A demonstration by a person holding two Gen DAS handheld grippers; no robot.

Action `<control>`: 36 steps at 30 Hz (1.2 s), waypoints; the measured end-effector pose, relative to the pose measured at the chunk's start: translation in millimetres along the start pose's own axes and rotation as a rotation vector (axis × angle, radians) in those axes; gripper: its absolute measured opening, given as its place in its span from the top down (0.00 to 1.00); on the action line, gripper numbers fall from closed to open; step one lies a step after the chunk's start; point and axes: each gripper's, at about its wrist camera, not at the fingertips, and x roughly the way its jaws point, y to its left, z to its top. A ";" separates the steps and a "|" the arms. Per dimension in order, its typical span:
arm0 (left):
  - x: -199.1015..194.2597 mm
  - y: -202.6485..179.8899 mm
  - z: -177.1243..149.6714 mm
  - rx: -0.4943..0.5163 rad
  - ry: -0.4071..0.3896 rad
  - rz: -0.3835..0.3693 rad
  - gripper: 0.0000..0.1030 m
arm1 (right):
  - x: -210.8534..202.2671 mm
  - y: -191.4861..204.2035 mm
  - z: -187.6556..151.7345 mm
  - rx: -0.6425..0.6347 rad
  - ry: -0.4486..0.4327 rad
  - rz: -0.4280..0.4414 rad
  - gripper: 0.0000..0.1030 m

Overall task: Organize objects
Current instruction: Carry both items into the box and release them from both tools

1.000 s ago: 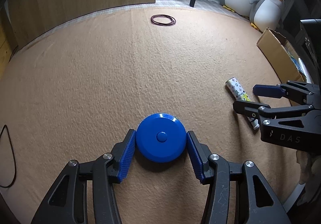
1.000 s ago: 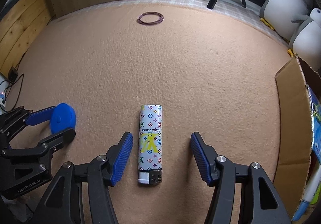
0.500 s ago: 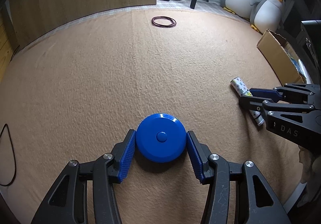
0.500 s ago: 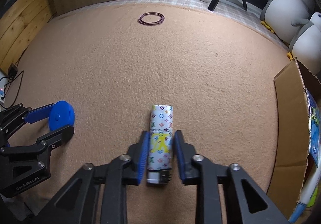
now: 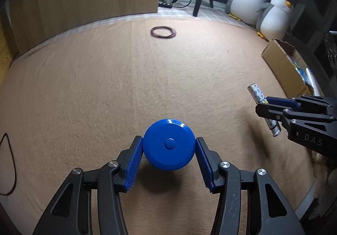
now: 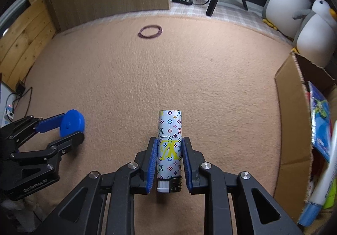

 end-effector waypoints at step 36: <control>14.7 -287.8 111.4 0.318 -0.101 -0.265 0.48 | -123.9 -204.3 -62.0 0.337 -0.181 -0.143 0.80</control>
